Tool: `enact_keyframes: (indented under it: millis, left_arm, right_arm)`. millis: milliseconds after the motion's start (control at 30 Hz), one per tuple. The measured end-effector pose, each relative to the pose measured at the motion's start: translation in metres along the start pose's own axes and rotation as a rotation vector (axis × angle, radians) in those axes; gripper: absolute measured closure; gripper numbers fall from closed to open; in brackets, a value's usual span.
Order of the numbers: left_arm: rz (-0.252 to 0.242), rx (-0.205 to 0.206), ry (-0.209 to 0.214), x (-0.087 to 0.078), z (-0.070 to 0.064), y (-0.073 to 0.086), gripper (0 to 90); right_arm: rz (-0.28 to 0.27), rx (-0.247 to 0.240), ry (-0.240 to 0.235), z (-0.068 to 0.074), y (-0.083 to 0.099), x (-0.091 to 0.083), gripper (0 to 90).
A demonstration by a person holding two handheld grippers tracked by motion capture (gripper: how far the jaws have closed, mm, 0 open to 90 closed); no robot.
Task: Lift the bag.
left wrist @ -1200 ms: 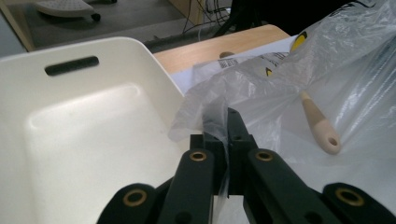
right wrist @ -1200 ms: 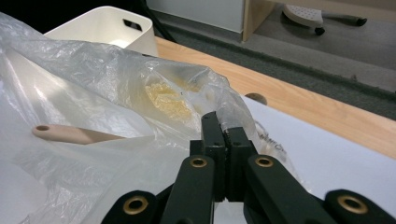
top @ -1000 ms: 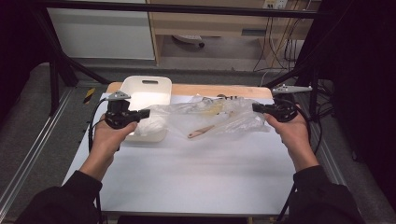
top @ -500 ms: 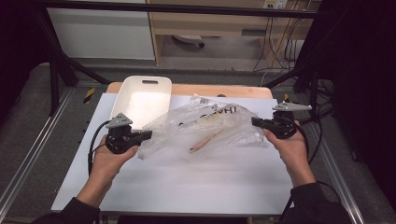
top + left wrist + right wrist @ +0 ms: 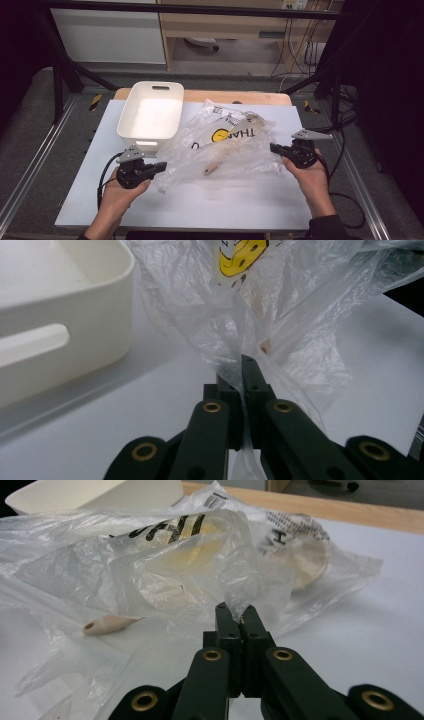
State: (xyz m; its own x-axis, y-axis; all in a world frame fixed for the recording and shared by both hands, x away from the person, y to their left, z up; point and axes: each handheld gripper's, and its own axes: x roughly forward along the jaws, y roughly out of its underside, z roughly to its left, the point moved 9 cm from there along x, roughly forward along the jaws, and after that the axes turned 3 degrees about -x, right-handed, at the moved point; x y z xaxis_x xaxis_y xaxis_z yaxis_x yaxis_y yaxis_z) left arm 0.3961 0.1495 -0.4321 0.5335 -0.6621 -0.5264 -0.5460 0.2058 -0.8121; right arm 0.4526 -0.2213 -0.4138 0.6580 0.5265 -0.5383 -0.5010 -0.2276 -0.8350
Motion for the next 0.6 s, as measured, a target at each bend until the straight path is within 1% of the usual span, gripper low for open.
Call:
enact_keyframes:
  millis: [100, 167, 233, 267, 333, 400, 467, 600]
  left_arm:
    - [0.001, -0.009, 0.007, 0.001, -0.001, 0.01, 90.0]
    - [0.013, -0.018, 0.021, 0.002, -0.002, 0.016, 90.0]
    - [0.02, -0.018, 0.029, 0.003, -0.002, 0.021, 90.0]
    - [0.022, -0.018, 0.03, 0.003, -0.002, 0.024, 90.0]
    - [0.025, -0.02, 0.036, 0.003, -0.003, 0.029, 90.0]
    - [0.038, -0.019, 0.041, 0.004, -0.005, 0.036, 90.0]
    - [0.051, -0.017, 0.047, 0.004, -0.008, 0.041, 90.0]
    - [0.084, -0.001, 0.05, 0.006, -0.011, 0.051, 90.0]
  right_arm:
    - [0.001, 0.014, -0.003, 0.002, 0.011, -0.001, 90.0]
    - [0.012, 0.027, -0.001, 0.002, 0.02, -0.002, 90.0]
    - [0.02, 0.033, -0.002, 0.002, 0.027, -0.003, 90.0]
    - [0.022, 0.045, -0.002, 0.002, 0.03, -0.004, 90.0]
    - [0.021, 0.058, 0.008, 0.001, 0.036, -0.006, 90.0]
    - [0.026, 0.072, 0.002, 0.001, 0.043, -0.006, 90.0]
    - [0.046, 0.073, 0.008, 0.002, 0.051, -0.004, 90.0]
    - [0.107, 0.05, 0.018, 0.006, 0.07, -0.001, 90.0]
